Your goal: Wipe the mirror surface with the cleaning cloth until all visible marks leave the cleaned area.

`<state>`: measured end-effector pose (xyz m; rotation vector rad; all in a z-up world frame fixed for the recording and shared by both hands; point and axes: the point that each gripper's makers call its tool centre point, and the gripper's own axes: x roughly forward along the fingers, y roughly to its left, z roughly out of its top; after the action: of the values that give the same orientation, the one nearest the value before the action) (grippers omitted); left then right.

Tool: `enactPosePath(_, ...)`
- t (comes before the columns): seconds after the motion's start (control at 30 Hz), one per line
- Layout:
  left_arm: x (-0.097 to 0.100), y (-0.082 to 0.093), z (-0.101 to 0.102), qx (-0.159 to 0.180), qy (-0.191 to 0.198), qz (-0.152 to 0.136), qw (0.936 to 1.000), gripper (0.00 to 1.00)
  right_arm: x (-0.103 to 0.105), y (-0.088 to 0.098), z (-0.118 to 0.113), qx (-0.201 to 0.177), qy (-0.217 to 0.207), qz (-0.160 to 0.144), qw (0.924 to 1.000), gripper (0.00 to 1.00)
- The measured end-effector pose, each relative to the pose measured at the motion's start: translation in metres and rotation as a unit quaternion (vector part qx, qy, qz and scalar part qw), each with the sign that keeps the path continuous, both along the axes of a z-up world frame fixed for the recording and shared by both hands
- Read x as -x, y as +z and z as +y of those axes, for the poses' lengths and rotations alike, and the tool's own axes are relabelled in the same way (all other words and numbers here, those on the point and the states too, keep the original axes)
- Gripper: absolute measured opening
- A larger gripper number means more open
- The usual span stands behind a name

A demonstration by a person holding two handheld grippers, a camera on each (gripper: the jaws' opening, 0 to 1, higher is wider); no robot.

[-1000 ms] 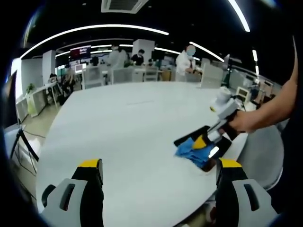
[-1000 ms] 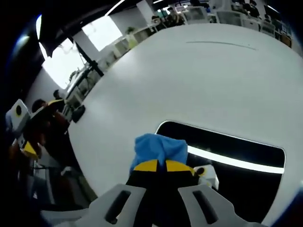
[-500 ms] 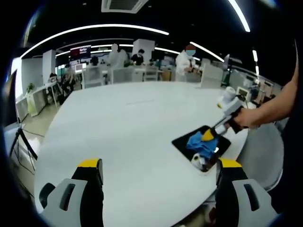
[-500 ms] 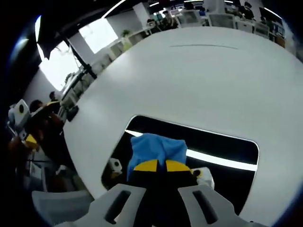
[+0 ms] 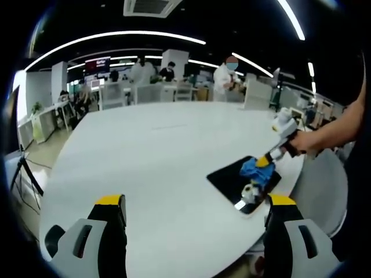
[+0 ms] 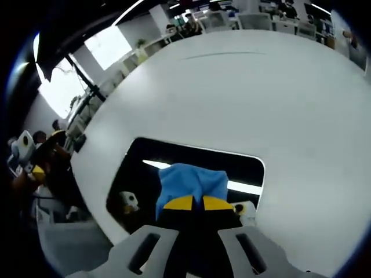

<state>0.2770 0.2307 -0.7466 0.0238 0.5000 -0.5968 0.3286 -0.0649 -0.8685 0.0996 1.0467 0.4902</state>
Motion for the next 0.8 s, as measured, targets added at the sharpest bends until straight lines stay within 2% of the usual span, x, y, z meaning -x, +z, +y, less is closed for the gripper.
enactPosePath(0.2, -0.001, 0.001, -0.004, 0.002, -0.001, -0.003, 1.0, 0.99, -0.001, 0.0, -0.023, 0.006, -0.021, 0.003, 0.9998, 0.0)
enactPosePath(0.43, 0.001, 0.002, -0.006, 0.002, -0.003, -0.003, 1.0, 0.99, -0.001, 0.001, -0.037, 0.013, -0.036, 0.013, 0.9992, 0.0)
enactPosePath(0.57, 0.001, 0.003, -0.006, -0.001, -0.004, -0.003, 1.0, 0.99, -0.001, 0.001, -0.036, 0.023, -0.031, 0.012, 0.9992, 0.0)
enactPosePath(0.8, 0.0, 0.006, -0.001, -0.006, -0.003, -0.006, 1.0, 0.99, -0.001, 0.001, -0.041, 0.032, -0.047, 0.011, 0.9983, 0.0)
